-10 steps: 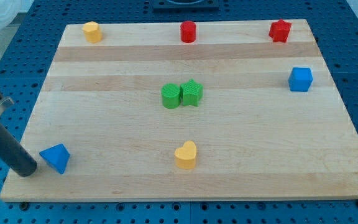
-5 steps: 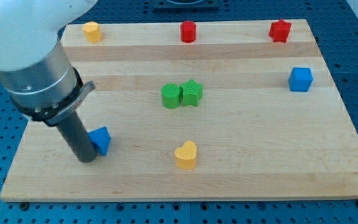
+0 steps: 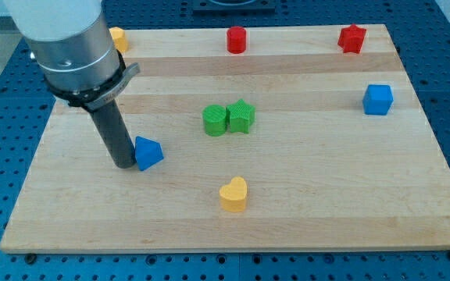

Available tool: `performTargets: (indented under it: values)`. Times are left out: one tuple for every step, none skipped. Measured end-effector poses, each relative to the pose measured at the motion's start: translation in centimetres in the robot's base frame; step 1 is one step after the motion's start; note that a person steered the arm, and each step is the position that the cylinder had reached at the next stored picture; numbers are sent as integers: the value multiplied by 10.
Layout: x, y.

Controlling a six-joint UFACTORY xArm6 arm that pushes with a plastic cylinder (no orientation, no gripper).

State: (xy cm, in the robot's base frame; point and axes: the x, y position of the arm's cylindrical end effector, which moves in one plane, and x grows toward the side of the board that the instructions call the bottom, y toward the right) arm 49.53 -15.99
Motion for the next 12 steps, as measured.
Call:
performTargets:
  values:
    - [-1,17]
    - [-1,52]
    - [-1,77]
    - [-1,84]
    - [-1,88]
    - [-1,101]
    - [-1,106]
    - [-5,106]
    - [-5,98]
    - [-7,86]
    - [-13,84]
    - [-17,84]
